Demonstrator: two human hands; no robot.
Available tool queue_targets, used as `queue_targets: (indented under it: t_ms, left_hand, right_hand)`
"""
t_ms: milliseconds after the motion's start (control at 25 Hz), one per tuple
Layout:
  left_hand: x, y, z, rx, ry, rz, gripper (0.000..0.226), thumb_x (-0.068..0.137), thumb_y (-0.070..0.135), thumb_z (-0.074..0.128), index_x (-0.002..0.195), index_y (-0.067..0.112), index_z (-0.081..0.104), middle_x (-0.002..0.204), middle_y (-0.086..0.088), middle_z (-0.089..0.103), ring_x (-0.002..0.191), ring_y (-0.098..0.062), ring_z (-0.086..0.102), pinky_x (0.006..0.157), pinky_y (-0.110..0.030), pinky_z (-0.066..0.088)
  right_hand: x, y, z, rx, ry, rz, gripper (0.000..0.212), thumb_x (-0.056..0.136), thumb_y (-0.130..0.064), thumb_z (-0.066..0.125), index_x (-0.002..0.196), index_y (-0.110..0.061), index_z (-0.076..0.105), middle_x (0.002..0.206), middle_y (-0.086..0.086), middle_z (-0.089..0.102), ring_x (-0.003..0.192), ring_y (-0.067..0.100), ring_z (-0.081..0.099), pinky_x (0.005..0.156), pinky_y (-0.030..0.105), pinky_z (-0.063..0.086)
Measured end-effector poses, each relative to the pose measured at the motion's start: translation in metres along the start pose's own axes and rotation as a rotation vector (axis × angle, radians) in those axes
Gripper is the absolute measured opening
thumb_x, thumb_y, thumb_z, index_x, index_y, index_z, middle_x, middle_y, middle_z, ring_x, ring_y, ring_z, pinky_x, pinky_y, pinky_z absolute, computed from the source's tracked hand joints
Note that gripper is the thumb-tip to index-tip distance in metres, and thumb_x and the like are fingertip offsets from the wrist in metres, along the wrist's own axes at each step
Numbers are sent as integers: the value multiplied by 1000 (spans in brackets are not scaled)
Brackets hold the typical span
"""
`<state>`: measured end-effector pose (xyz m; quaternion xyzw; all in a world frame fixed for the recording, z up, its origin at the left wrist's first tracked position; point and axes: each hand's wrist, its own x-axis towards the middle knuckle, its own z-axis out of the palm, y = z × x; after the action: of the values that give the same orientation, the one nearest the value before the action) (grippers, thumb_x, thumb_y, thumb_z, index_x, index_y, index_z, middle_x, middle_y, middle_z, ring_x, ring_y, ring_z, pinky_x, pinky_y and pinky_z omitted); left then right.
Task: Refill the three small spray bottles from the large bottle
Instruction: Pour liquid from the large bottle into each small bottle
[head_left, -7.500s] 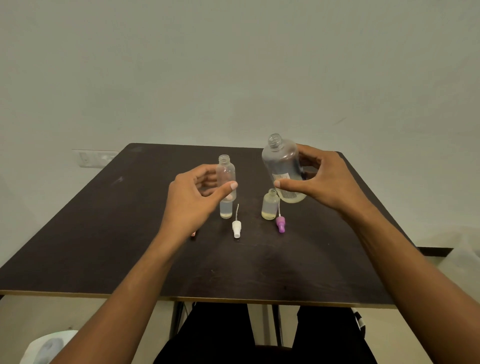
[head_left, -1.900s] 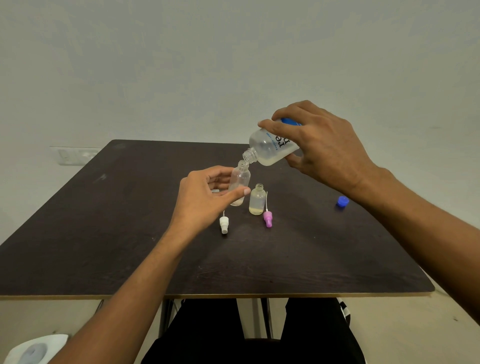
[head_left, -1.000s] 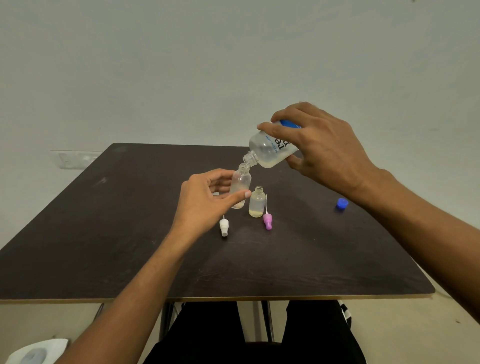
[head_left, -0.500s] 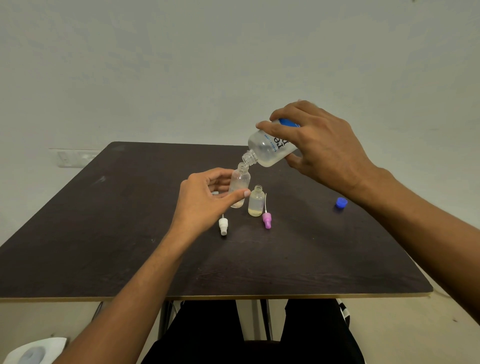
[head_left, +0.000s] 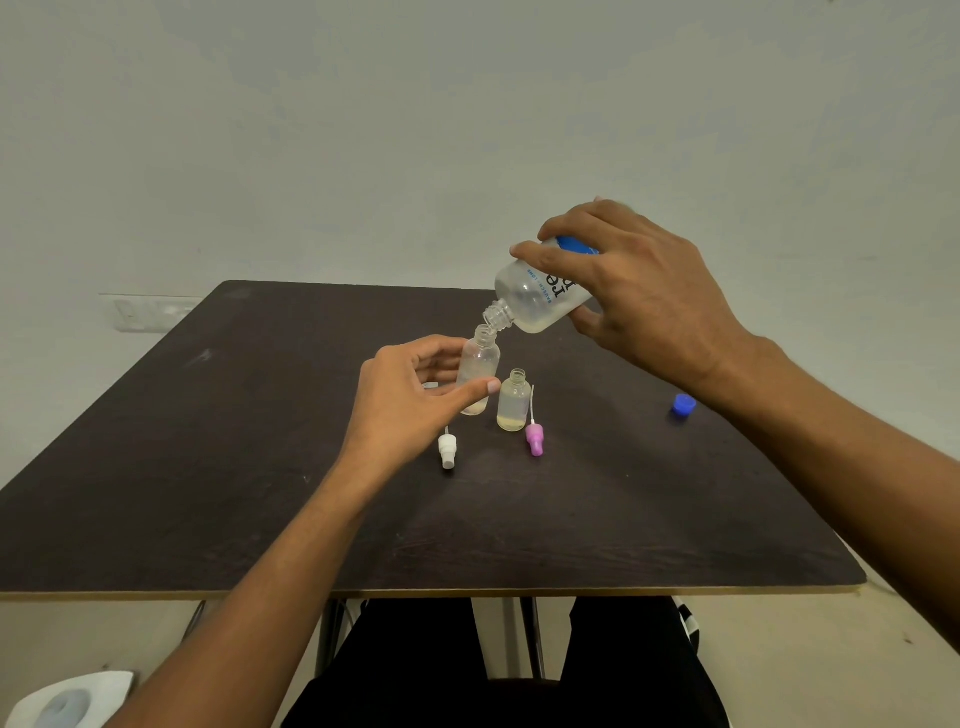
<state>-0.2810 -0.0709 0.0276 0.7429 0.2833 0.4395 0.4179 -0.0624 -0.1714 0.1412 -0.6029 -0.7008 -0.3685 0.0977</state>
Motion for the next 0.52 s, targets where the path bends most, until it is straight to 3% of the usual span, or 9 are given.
queue_targets:
  t_ms: [520]
  left_hand:
    - [-1, 1, 0, 2, -13, 23, 37, 73, 41, 95, 103, 47, 74, 100, 30, 77, 95, 9, 74, 78, -5, 54]
  right_hand:
    - [-1, 0, -1, -8, -7, -13, 62, 92, -15, 74, 150, -28, 56, 145, 4, 60, 134, 30, 53, 93, 38, 51]
